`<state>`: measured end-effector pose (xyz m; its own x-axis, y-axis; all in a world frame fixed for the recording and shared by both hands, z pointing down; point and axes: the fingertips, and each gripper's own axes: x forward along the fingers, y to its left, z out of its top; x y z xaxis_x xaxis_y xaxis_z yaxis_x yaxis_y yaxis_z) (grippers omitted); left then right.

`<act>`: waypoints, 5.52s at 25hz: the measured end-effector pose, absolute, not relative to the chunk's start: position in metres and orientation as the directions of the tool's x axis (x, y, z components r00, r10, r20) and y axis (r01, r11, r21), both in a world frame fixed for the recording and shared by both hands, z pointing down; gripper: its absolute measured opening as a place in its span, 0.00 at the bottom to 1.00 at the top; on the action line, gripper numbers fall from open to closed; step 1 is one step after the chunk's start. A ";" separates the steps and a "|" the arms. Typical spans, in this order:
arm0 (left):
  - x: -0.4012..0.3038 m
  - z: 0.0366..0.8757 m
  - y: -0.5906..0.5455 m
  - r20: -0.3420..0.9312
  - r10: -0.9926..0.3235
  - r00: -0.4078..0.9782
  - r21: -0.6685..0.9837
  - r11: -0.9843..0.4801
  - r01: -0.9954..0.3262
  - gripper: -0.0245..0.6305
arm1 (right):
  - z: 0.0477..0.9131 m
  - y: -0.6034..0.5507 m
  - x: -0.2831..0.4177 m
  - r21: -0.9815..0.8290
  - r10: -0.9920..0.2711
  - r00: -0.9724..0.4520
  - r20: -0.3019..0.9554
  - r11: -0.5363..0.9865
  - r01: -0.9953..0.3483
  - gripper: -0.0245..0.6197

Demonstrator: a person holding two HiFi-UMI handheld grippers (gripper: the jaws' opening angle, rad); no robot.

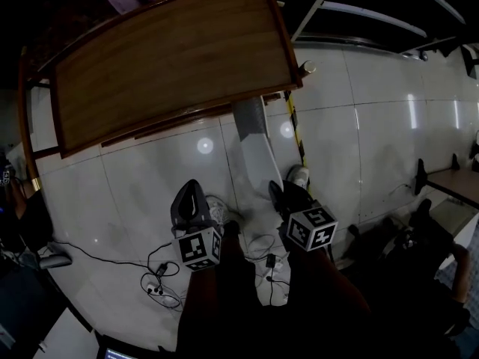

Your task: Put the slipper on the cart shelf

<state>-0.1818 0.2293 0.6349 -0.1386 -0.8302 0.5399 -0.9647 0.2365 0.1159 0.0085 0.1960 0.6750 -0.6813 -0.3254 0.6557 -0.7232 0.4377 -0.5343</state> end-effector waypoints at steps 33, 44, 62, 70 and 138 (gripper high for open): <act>-0.137 0.455 0.129 0.306 -0.947 -0.094 0.218 0.166 -0.962 0.06 | 0.426 0.105 0.057 -0.015 -0.791 -0.574 0.210 0.584 -0.811 0.09; -0.165 0.308 0.112 0.076 -0.979 -0.191 0.131 0.199 -0.971 0.06 | 0.288 0.086 0.017 0.087 -0.763 -0.644 -0.058 0.638 -0.765 0.09; -0.099 0.256 0.082 -0.013 -0.997 -0.077 0.100 0.076 -0.992 0.06 | 0.260 0.070 0.037 0.192 -0.746 -0.662 -0.066 0.642 -0.742 0.09; -0.042 0.267 0.044 0.009 -1.000 -0.010 0.094 0.010 -0.995 0.06 | 0.283 0.039 0.102 0.171 -0.801 -0.599 -0.006 0.589 -0.790 0.09; 0.019 0.382 -0.318 0.170 -0.982 0.079 0.214 -0.041 -0.976 0.06 | 0.451 -0.485 0.140 -0.202 -0.748 -0.430 0.506 0.382 -0.902 0.25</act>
<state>0.0190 -0.3175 0.3816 0.0789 -0.9823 0.1700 -0.9759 -0.0413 0.2141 0.1395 -0.4851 0.4505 -0.4299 -0.7480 0.5056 -0.9019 0.3821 -0.2017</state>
